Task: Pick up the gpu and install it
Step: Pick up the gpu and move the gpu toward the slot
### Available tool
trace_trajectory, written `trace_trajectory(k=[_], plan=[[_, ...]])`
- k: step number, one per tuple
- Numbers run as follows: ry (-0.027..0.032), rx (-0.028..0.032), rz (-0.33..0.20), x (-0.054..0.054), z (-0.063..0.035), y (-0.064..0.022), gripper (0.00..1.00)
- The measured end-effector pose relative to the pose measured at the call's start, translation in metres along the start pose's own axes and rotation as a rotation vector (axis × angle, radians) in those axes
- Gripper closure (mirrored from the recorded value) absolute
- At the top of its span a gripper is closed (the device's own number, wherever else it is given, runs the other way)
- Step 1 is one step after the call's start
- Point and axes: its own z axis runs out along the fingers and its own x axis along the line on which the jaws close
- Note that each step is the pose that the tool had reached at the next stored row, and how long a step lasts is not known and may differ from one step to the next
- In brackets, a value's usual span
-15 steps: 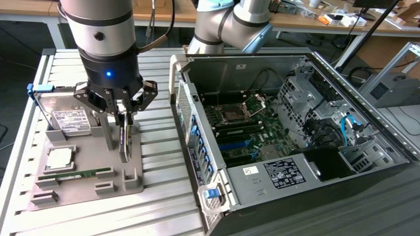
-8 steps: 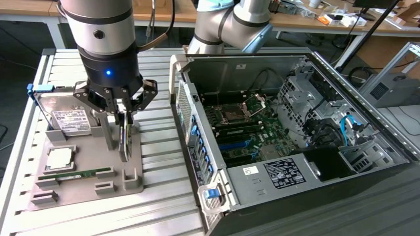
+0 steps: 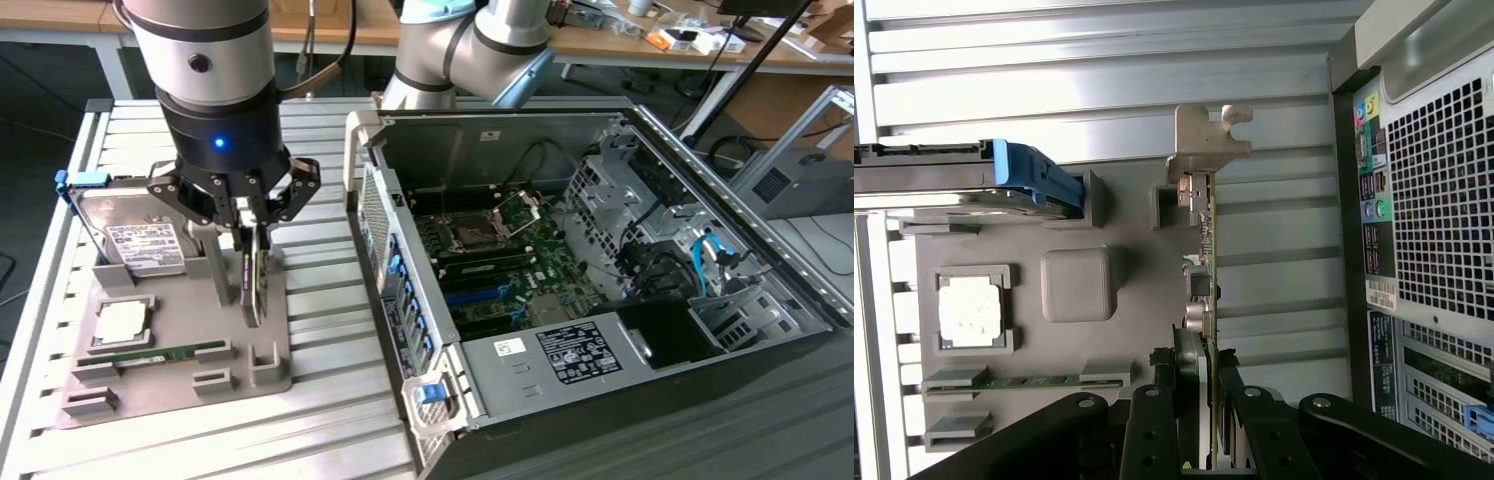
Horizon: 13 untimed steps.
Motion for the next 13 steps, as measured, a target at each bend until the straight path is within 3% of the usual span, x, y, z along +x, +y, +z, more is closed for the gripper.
trace_trajectory(k=[13], plan=[[0.0001, -0.0001, 0.000, -0.0001, -0.0025, 0.0001, 0.73]])
